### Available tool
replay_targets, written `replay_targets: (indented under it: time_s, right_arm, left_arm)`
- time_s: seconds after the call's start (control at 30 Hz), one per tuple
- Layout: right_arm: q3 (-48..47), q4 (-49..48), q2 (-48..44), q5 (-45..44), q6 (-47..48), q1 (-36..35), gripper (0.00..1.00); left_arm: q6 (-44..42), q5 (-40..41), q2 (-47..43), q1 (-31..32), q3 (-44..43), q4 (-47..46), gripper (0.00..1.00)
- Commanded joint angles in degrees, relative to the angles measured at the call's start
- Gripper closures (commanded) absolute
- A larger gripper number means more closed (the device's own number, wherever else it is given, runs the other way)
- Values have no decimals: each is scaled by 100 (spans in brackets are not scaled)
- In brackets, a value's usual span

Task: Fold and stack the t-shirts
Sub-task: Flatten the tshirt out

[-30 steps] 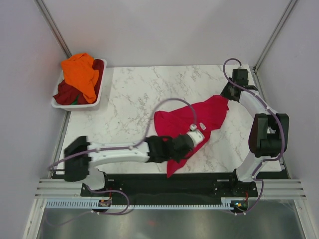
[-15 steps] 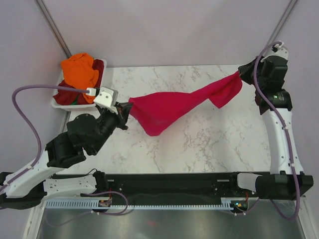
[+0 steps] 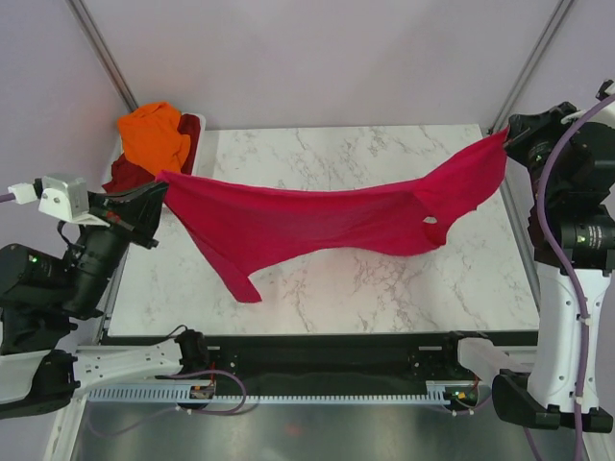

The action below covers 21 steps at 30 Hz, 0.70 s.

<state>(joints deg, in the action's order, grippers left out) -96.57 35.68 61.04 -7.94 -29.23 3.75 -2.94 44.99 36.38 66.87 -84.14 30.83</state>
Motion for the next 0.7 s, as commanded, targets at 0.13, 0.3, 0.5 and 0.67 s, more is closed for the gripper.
replay_targets:
  time_s: [0.13, 0.3, 0.5, 0.67]
  right_arm:
    - [-388, 422, -486, -418, 58, 29, 100]
    - [-878, 448, -821, -971, 242, 29, 100]
    - [-1565, 519, -1093, -1078, 331, -50, 100]
    - [-1636, 589, -682, -911, 217, -50, 100]
  left_arm:
    - [-532, -1209, 10, -7, -68, -77, 98]
    - [-751, -2441, -96, -7, -129, -77, 98]
    - [-875, -3075, 62, -7, -515, -86, 98]
    - [-1024, -2628, 220, -7, -552, -278, 98]
